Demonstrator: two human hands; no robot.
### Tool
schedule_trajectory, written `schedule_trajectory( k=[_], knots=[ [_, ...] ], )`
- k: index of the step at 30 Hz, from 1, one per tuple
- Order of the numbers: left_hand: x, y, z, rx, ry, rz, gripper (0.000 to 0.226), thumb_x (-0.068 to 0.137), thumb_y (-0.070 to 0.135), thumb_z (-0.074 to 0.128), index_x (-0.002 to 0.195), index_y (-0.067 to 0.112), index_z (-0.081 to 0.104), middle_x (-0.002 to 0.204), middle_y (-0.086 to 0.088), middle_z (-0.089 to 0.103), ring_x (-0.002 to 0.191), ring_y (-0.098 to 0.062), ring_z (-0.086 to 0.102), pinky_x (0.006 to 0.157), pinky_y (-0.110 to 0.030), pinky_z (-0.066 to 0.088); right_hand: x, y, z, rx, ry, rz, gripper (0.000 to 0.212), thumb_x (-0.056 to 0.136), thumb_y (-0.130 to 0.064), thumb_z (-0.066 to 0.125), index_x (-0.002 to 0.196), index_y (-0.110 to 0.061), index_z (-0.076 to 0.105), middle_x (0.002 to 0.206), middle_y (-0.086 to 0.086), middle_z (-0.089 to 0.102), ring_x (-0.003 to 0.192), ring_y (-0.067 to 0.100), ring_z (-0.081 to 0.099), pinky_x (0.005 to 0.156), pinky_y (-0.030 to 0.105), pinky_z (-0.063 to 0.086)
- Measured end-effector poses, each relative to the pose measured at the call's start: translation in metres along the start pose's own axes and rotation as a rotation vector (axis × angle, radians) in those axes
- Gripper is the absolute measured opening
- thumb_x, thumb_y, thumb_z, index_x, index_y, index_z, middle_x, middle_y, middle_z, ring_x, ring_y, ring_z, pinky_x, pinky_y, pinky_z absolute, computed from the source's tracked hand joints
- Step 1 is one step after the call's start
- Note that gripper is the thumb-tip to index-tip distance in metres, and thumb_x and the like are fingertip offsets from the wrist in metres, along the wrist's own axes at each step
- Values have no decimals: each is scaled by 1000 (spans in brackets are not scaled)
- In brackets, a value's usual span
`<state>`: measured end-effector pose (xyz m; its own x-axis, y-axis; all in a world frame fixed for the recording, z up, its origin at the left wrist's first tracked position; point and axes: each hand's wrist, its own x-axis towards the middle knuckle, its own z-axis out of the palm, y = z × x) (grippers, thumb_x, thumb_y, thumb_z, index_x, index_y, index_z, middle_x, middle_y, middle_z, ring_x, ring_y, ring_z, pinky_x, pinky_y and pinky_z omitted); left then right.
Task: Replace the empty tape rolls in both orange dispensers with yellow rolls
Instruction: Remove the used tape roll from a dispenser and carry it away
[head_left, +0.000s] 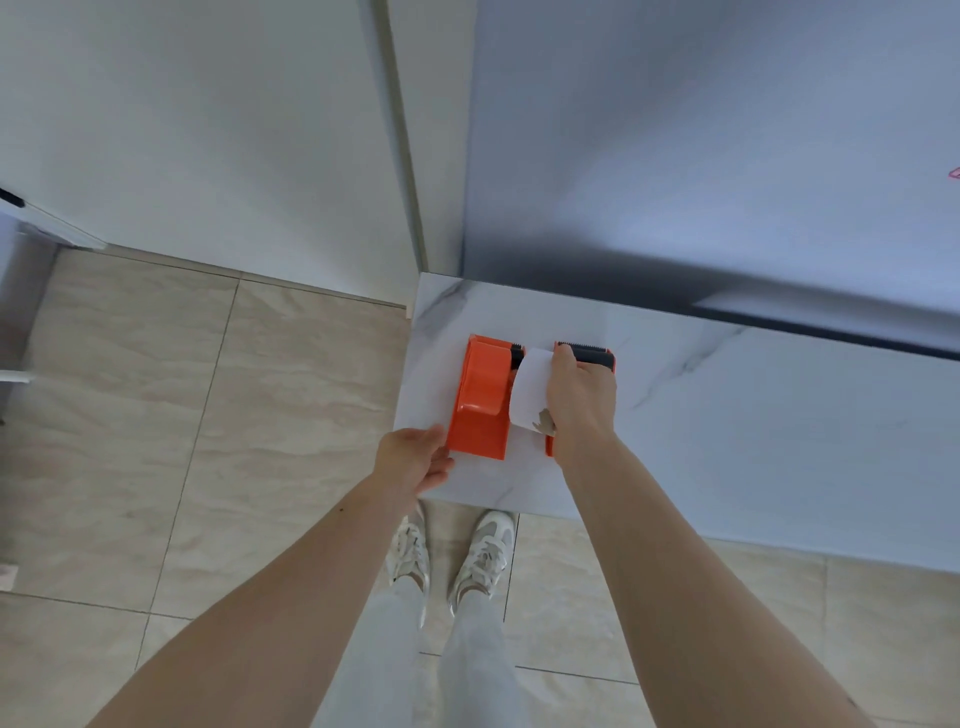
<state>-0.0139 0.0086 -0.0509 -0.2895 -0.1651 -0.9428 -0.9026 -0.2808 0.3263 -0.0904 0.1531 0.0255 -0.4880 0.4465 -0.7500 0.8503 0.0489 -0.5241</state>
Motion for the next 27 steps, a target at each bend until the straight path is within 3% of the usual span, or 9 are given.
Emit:
schedule_trajectory(
  k=[2,4,7,11,15,17,19,22,27],
  knots=[
    [-3,9,1,45,44,-19,24,101,19,48,78,14,46,72,-5,42,59,-16,41,54,-26,33,-2,-2,-2,2,5,3,19,99,-33,47,91,-18,56,79,-1,58,88,26,62,81,39,55],
    [-7,20,-1,101,119,-6,23,101,30,50,95,8,50,84,-6,49,72,-20,50,64,-31,42,-5,-3,-5,12,15,3,16,99,-31,48,90,-19,53,80,-2,58,92,27,63,90,45,56],
    [-7,35,-6,133,192,42,67,87,53,57,123,-3,54,117,-11,63,106,-32,61,98,-45,49,-12,-8,-11,48,28,-4,24,100,-28,47,76,-24,49,78,-2,56,85,24,60,91,47,55],
    [-18,59,0,186,203,201,100,56,71,47,129,4,58,128,-15,63,112,-36,62,100,-52,50,-26,-17,-24,89,8,-49,28,100,-27,45,75,-17,53,72,-2,57,76,22,59,75,38,55],
    [-109,100,37,213,104,418,62,87,51,53,136,13,53,131,-10,59,116,-31,60,100,-51,50,-40,-24,-42,113,-40,-171,40,100,-33,43,69,-7,49,71,4,54,72,19,55,63,31,47],
    [-129,104,52,300,14,499,67,84,56,50,138,16,51,135,-13,57,119,-35,58,102,-55,48,-49,-26,-51,139,-63,-251,42,101,-36,41,74,-5,50,75,15,51,72,22,52,60,29,41],
    [-144,107,65,363,-106,535,81,72,74,47,138,26,49,136,-7,59,117,-30,61,100,-55,49,-57,-27,-60,182,-93,-314,50,102,-37,39,83,7,55,81,26,59,72,23,56,61,29,44],
    [-159,109,81,453,-241,511,87,70,79,46,137,24,50,133,-7,61,120,-31,60,105,-56,45,-71,-27,-75,231,-92,-374,51,104,-37,40,92,9,59,78,18,59,69,17,55,62,29,45],
    [-184,105,99,449,-430,382,55,91,59,57,138,32,51,126,0,64,115,-23,63,99,-51,51,-87,-17,-107,343,-93,-384,44,105,-33,42,86,-1,65,75,5,59,67,11,56,60,23,48]
  ],
)
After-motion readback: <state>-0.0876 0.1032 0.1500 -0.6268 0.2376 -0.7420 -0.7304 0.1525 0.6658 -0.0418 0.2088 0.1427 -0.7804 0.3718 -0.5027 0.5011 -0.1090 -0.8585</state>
